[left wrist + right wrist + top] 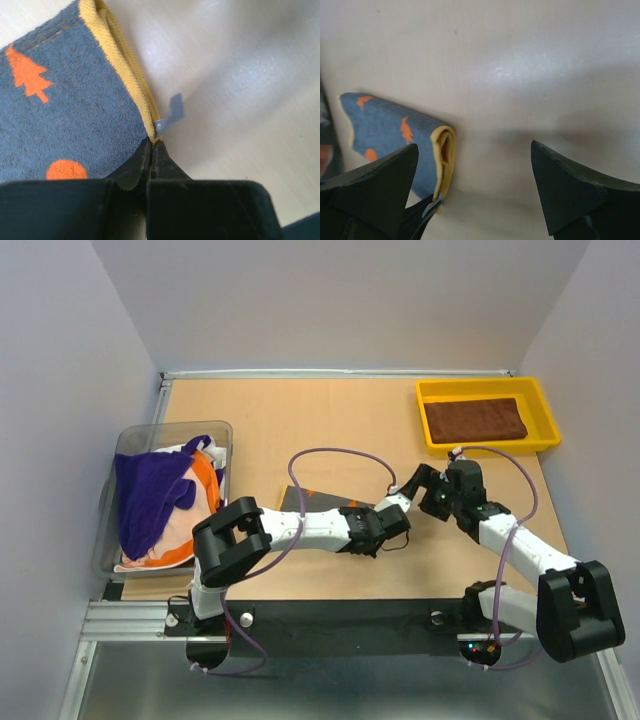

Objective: Fold and stack the towels
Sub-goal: Neatly place the folded towel into the bin

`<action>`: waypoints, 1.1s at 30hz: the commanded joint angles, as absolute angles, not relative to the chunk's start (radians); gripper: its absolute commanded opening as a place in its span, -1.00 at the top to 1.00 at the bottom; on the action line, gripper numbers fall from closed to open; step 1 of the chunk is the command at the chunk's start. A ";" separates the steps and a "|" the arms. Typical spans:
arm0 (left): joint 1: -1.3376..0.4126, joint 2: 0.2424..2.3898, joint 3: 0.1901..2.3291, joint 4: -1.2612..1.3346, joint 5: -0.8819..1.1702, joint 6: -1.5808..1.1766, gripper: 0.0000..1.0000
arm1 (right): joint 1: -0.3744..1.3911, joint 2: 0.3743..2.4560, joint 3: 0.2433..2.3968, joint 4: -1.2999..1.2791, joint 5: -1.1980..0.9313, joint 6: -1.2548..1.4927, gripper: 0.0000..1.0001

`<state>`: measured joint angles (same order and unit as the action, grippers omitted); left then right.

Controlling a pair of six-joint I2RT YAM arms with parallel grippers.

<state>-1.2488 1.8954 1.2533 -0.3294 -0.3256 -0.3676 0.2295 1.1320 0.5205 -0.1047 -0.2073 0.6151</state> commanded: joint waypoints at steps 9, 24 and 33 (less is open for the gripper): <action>-1.229 1.802 1.247 -0.232 -0.288 -0.396 1.00 | 0.239 1.313 0.290 0.515 -0.577 0.994 -0.98; -1.178 1.801 1.296 -0.186 -0.307 -0.439 1.00 | 0.333 1.483 0.268 0.635 -0.546 1.088 -0.91; -1.175 1.864 1.345 -0.173 -0.288 -0.446 1.00 | 0.347 1.608 0.351 0.684 -0.571 1.066 -0.44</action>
<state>-1.1824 1.8515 1.2884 -0.2165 -0.2848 -0.4301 0.3283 1.5631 0.3244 0.7101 -0.5732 1.1027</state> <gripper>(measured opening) 0.040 0.774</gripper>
